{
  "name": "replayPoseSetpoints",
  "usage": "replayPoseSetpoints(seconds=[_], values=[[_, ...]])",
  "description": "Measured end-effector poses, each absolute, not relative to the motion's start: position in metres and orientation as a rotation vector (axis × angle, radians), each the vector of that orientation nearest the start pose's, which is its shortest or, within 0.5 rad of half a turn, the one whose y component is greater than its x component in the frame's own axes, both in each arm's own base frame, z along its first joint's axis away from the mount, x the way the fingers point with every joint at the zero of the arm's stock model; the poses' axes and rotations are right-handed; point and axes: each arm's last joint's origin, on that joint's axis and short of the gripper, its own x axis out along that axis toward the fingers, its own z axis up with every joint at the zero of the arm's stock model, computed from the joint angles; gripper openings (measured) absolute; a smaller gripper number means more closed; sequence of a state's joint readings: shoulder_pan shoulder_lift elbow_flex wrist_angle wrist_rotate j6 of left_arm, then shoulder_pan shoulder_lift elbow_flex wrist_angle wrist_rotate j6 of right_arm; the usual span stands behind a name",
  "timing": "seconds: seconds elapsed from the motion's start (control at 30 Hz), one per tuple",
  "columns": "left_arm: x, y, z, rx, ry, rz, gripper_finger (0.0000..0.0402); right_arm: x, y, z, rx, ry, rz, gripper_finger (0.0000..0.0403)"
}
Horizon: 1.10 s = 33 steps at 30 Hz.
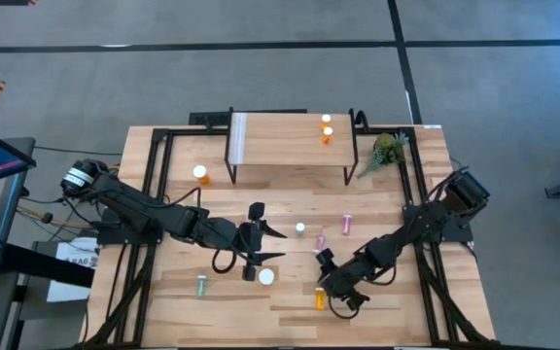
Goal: Pick and place medicine bottles onto shelf by color
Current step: Put the small orange pill bottle on the shelf aligned with the small orange pill bottles
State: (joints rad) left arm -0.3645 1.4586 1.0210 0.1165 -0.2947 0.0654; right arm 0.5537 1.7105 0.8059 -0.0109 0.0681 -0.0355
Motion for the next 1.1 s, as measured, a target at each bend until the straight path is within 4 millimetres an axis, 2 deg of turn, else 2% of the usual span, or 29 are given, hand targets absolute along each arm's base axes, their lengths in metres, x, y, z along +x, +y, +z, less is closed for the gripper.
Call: replayPoseSetpoints(seconds=[0.13, 0.4, 0.6, 0.8, 1.1], values=[[0.310, -0.109, 0.286, 0.164, 0.301, -0.078, 0.0180, 0.264, 0.159, 0.147, -0.320, 0.859, 0.427, 0.0239], [0.309, -0.109, 0.285, 0.165, 0.310, -0.079, 0.0180, 0.251, 0.157, 0.182, -0.215, 0.788, 0.380, 0.0239], [0.309, -0.110, 0.284, 0.167, 0.322, -0.081, 0.0180, 0.244, 0.159, 0.199, 0.008, 0.765, 0.298, 0.0239], [0.309, -0.110, 0.284, 0.167, 0.322, -0.081, 0.0180, 0.238, 0.165, 0.201, 0.261, 0.798, 0.220, 0.0240], [0.309, -0.110, 0.284, 0.163, 0.323, -0.080, 0.0180, 0.238, 0.183, 0.181, 0.445, 0.884, 0.143, 0.0240]])
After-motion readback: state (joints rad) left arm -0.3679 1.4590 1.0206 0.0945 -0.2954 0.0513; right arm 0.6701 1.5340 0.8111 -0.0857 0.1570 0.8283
